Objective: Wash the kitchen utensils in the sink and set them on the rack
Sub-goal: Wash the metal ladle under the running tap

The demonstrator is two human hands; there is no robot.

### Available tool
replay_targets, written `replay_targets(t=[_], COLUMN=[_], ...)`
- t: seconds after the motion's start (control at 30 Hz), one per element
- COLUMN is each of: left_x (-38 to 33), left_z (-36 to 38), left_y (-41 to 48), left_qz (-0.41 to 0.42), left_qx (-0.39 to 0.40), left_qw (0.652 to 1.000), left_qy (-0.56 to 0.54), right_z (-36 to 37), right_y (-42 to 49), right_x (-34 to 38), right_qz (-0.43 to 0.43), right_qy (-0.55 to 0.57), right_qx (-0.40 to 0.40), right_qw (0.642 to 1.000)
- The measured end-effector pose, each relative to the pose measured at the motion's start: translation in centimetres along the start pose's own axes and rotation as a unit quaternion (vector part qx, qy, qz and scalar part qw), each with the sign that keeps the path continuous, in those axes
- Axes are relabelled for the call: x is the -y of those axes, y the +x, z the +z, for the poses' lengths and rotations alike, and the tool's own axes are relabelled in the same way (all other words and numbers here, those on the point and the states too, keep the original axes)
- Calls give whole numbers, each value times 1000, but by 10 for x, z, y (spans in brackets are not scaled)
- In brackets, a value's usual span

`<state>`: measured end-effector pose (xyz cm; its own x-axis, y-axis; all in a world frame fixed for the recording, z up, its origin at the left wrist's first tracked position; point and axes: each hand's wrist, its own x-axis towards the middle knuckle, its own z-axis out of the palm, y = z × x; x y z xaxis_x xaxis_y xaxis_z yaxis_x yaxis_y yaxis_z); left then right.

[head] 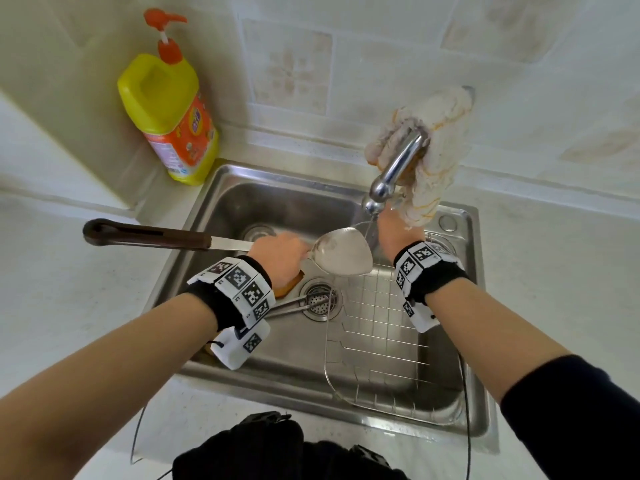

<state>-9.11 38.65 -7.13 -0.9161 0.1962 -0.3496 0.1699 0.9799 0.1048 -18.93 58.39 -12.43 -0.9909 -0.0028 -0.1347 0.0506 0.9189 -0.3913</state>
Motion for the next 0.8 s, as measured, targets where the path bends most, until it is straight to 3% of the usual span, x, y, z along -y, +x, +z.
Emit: replay_targets(t=[0.1, 0.23, 0.4, 0.57, 0.8], left_x=[-1, -2, -5, -6, -6], left_z=[-1, -2, 1, 0, -3], left_y=[0, 1, 2, 3, 2], left_qz=[2, 0, 4, 11, 5], left_qx=[-3, -2, -3, -2, 11], left_qw=[1000, 1000, 1000, 1000, 1000], left_qy=[-7, -8, -3, 6, 24], right_z=[19, 9, -3, 2, -9], right_y=[12, 3, -7, -3, -3], right_x=[-16, -9, -2, -7, -5], right_qz=[62, 27, -37, -30, -104], right_qy=[-20, -54, -87, -116, -182], right_qx=[64, 60, -1, 29, 21], right_qw=[996, 996, 996, 992, 977])
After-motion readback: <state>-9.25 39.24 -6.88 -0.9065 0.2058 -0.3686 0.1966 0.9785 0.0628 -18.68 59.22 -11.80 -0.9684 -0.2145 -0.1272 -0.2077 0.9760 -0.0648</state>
